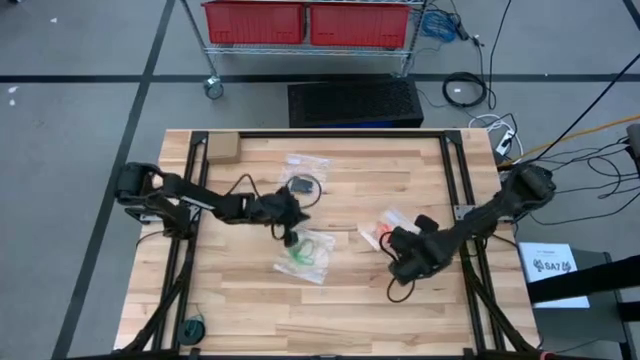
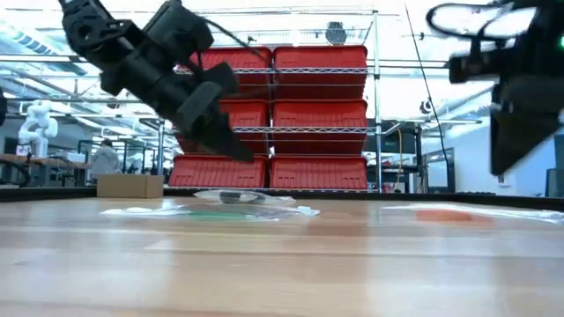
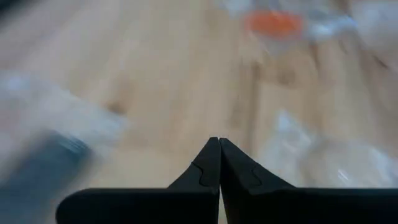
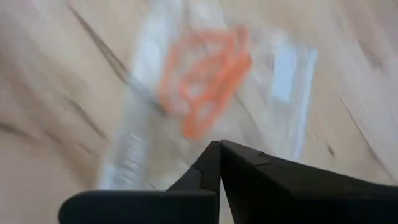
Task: Sort rubber bands
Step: Move all the transparent zip bags and align them to the center of the table
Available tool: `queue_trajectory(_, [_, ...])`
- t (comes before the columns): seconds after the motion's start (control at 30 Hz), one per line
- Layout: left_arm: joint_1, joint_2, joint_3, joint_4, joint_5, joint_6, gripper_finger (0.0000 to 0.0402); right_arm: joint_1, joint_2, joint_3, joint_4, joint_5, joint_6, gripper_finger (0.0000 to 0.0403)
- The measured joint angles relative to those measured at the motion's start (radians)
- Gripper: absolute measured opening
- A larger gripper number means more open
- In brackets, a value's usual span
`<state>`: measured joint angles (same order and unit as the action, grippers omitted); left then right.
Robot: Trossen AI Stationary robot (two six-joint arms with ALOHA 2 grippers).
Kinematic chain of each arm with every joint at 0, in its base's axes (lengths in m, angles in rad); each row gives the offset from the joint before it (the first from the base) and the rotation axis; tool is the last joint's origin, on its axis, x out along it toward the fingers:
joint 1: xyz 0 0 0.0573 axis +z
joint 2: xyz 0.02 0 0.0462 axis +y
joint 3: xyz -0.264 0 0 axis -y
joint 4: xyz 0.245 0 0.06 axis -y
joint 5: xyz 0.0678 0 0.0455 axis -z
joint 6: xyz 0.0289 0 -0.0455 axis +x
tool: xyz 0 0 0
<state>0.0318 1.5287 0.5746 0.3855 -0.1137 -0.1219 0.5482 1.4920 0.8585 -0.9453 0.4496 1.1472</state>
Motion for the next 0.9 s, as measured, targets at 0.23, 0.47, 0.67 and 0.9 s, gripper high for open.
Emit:
queue_trajectory(0.23, [0.207,-0.01,0.065,-0.095,-0.058,0.052,0.0002,-0.039,-0.037,0.001,0.172,0.107,-0.079,0.0])
queue_trajectory(0.47, [0.398,0.047,0.113,-0.121,0.099,0.06,0.0002,-0.193,0.018,0.0,0.226,0.156,-0.078,0.0])
queue_trajectory(0.67, [0.448,0.153,0.14,-0.124,0.204,0.075,0.0002,-0.313,0.136,0.0,0.265,0.148,0.042,0.0])
queue_trajectory(0.9, [0.447,0.236,0.162,-0.145,0.218,0.075,0.0002,-0.36,0.274,0.002,0.388,0.106,0.03,0.0])
